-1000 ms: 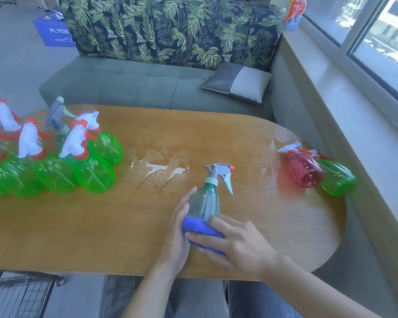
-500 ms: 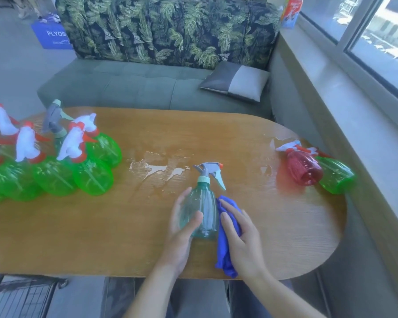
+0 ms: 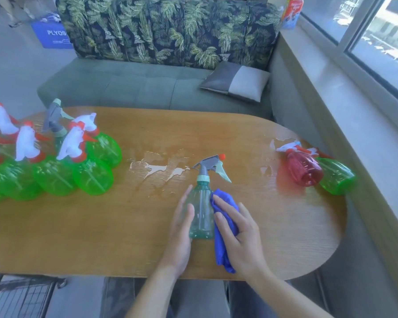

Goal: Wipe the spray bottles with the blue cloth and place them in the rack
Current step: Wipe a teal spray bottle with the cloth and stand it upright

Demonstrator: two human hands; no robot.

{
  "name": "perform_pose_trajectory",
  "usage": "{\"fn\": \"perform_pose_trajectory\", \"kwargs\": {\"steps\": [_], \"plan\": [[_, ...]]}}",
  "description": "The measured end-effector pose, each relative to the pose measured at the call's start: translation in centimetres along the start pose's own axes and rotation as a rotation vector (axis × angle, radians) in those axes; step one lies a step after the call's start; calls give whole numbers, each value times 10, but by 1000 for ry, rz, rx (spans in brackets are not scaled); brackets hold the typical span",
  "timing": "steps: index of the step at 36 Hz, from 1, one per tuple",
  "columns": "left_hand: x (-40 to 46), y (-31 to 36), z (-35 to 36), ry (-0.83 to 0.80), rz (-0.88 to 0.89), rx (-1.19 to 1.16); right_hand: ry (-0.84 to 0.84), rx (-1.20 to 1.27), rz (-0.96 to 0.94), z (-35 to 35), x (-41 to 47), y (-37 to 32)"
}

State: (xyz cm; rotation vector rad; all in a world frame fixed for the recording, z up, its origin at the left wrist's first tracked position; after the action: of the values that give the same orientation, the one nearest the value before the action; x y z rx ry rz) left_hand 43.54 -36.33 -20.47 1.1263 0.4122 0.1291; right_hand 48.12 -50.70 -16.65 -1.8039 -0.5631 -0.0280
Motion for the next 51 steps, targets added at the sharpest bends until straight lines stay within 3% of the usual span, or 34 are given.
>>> {"fn": "perform_pose_trajectory", "kwargs": {"steps": [10,18,24,27,31,36,47,51], "plan": [[3,-5,-4,-5,-26,2,-92,-176,-92,7,37,-10],[2,1,-8,40,-10,-12,-302,-440,-599,21,6,-42],[0,1,-8,42,4,27,-445,-518,-795,20,-2,-58],[-1,0,-7,43,-7,-7,-321,-482,-750,11,13,-63],[0,-3,-4,34,-27,-6,-132,-485,-484,-2,45,-50],[2,-5,-9,28,-32,-39,-179,-442,-357,17,41,-35],[3,-2,-12,53,-1,8,-446,-546,-810,24,-9,-52],[2,0,-8,33,2,-12,-385,-547,-809,20,-3,-57]]}}
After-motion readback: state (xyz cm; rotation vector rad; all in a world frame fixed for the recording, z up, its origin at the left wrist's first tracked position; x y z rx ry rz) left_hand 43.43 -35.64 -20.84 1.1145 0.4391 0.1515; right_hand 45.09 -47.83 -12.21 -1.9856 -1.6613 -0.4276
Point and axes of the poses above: each hand's wrist, its own x-axis towards the middle knuckle, its own z-axis out of the palm, y = z × x, the point moved 9 cm from there along x, towards the middle knuckle, and after that the axes turned 10 degrees about -z, right-handed, at the moved point
